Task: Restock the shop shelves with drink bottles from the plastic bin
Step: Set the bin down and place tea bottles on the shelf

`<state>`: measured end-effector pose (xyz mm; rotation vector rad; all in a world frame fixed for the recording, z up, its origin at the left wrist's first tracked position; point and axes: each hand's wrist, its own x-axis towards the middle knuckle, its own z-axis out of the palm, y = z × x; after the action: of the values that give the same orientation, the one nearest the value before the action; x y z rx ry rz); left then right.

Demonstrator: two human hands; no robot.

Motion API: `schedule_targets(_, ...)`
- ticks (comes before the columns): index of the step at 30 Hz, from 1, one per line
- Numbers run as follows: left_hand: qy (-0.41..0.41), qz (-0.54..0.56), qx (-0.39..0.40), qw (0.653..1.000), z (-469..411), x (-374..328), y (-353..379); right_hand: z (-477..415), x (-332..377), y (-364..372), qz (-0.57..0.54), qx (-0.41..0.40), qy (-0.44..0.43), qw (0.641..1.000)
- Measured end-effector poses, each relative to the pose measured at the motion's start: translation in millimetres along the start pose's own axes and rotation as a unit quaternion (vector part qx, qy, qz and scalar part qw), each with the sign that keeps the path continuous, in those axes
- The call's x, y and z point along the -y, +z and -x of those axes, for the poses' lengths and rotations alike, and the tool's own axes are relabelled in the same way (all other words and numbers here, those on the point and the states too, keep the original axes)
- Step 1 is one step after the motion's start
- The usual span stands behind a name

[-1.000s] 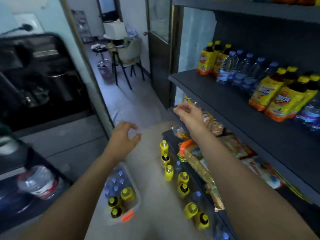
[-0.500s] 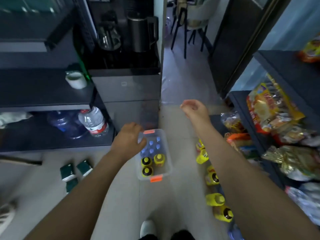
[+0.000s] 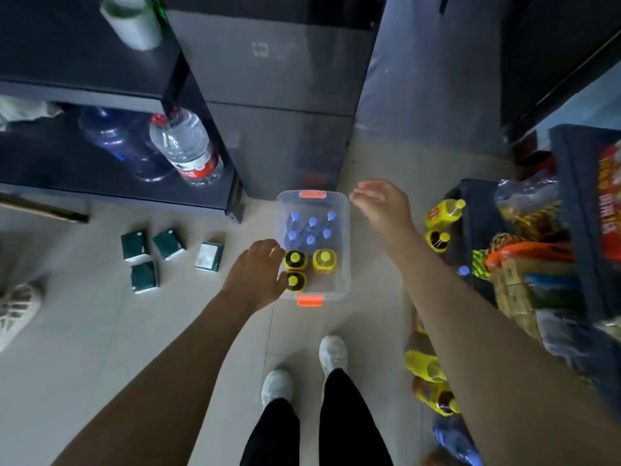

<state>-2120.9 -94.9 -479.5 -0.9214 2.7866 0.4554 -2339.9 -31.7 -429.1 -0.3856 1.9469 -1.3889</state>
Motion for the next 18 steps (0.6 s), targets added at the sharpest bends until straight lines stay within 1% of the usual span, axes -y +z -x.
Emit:
schedule_targets(2, -0.014, 0.003, 0.004, 1.0, -15, 1, 26, -20, -24, -3, 0.005, 0.011, 0.005, 1.0)
schedule_targets(7, -0.053, 0.048, 0.008, 0.997, -59, 8, 105, -74, -107, 1, 0.029, 0.03, 0.027, 0.999)
schedule_targets(9, -0.069, 0.06, -0.001, 0.996, -73, 13, 136, -90, -144, 7, 0.037, 0.039, 0.043, 0.998)
schedule_targets(12, -0.066, 0.072, -0.029, 0.995, -89, 25, 181, -110, -200, 20, 0.047, 0.046, 0.067, 0.996)
schedule_targets(15, -0.079, 0.083, -0.034, 0.993, -106, 41, 224, -125, -259, 36, 0.055, 0.056, 0.088, 0.993)
schedule_targets(18, -0.079, 0.082, -0.056, 0.992, -123, 57, 263, -141, -319, 53, 0.066, 0.057, 0.102, 0.991)
